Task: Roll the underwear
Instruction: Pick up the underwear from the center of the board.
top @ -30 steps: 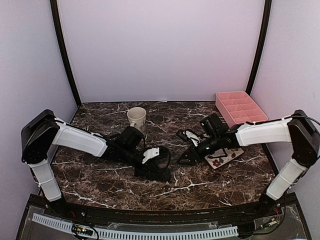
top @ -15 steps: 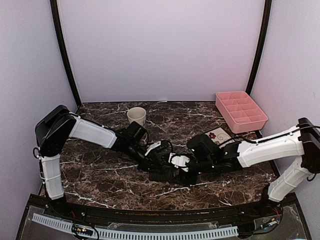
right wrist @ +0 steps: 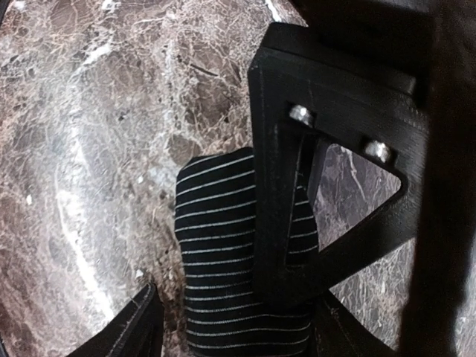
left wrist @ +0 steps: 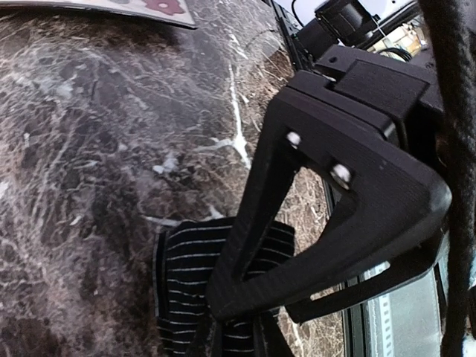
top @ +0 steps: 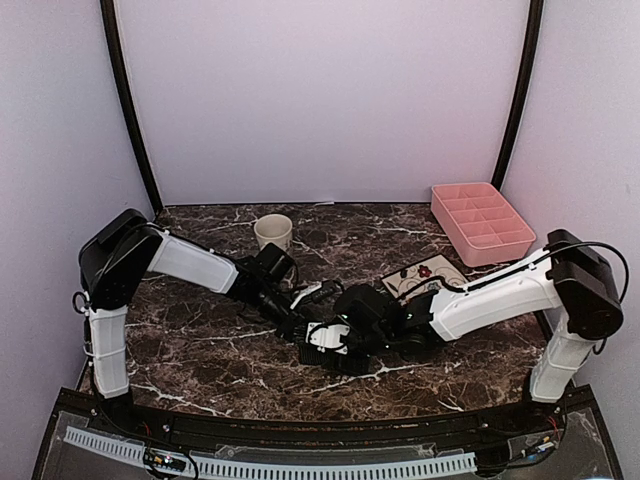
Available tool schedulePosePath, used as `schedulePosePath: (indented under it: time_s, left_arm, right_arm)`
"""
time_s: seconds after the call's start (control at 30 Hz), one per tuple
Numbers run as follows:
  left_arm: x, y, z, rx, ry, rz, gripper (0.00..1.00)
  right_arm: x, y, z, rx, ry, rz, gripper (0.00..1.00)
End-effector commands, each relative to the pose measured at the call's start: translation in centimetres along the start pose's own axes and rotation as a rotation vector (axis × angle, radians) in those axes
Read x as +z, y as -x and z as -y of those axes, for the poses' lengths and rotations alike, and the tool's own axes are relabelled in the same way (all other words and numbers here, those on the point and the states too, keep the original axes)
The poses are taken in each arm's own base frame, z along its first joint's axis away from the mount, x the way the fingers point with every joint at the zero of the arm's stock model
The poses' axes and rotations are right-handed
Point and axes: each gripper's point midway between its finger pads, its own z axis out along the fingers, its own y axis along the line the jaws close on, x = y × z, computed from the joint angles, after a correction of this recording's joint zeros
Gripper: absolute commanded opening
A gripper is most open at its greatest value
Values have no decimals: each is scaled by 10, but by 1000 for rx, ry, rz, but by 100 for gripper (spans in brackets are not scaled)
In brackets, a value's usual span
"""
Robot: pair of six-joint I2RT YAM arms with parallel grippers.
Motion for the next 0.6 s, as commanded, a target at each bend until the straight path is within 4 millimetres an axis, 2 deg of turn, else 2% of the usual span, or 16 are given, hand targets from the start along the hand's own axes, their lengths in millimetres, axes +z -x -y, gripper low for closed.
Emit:
schedulePosePath:
  time_s: [0.0,0.2,0.33,0.4,0.57]
  left_arm:
    - [8,-38,-6,-121,11,-107,13]
    - [5,-38,-9,-128,16,-104,13]
    - [3,-38,-9,-125,17,-104,14]
    - [3,-38,-10,-123,18,-105,14]
    - [3,-38,-11,-120,20,-105,14]
  right_arm:
    - [17,-10,-7,-32,5,-70,60]
    - [31,-49,-23,-15,48,-189,51]
    - [30,-74,-32,3,64,-243,53]
    - [29,-82,-35,21,66,-263,57]
    - [28,-92,-41,18,94,-291,54]
